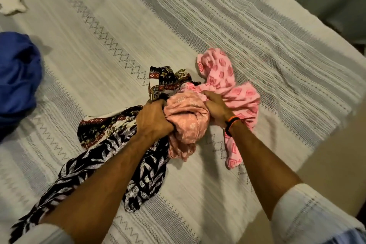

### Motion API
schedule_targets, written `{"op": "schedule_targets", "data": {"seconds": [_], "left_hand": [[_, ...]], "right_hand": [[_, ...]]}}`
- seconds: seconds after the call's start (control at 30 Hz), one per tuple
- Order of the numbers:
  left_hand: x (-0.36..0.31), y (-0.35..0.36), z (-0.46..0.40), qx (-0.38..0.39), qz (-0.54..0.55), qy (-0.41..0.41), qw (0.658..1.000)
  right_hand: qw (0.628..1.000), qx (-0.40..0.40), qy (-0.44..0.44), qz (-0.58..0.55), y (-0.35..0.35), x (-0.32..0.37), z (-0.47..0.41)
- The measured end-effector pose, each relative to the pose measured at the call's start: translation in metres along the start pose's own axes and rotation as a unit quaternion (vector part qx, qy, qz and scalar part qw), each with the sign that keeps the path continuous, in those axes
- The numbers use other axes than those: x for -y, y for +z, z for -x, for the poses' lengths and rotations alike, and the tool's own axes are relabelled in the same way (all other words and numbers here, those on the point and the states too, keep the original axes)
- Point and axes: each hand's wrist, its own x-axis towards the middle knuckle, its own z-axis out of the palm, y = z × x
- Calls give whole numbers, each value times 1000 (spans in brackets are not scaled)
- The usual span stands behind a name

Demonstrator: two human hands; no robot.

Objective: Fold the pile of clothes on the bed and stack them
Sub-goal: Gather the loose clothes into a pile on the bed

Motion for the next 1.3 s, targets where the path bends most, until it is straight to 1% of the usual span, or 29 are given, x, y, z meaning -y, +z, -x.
{"op": "schedule_targets", "data": {"seconds": [0.07,0.13,0.27,0.37,0.53,0.6,0.73,0.83,0.87,0.9,1.07,1.2,1.3], "left_hand": [[2,-13,18,-19,25,-3,999],[6,-29,41,-34,52,-4,998],[18,-68,95,-60,70,-1,996],[31,-106,145,-86,81,-7,993],[67,-169,236,-154,104,-36,982],[83,-188,271,-169,112,-43,978],[126,-224,359,-213,138,-29,967],[169,-245,426,-259,162,-21,952],[193,-253,461,-275,170,-21,946],[202,-257,474,-285,179,-18,942],[269,-287,558,-296,241,-23,924],[313,-318,614,-328,238,-20,914],[354,-339,636,-325,235,-34,916]], "right_hand": [[995,45,16,-87,16,9,28],[990,69,23,-120,27,20,55],[988,82,-6,-132,50,40,109],[988,92,-29,-120,79,65,155],[980,136,-82,-122,141,106,237],[978,144,-96,-120,165,117,270],[972,165,-125,-115,223,129,347],[966,176,-152,-113,273,134,412],[963,180,-167,-114,299,133,445],[961,182,-173,-119,310,135,459],[951,189,-211,-122,383,140,543],[946,189,-236,-118,439,150,597],[944,191,-239,-124,481,158,618]]}}
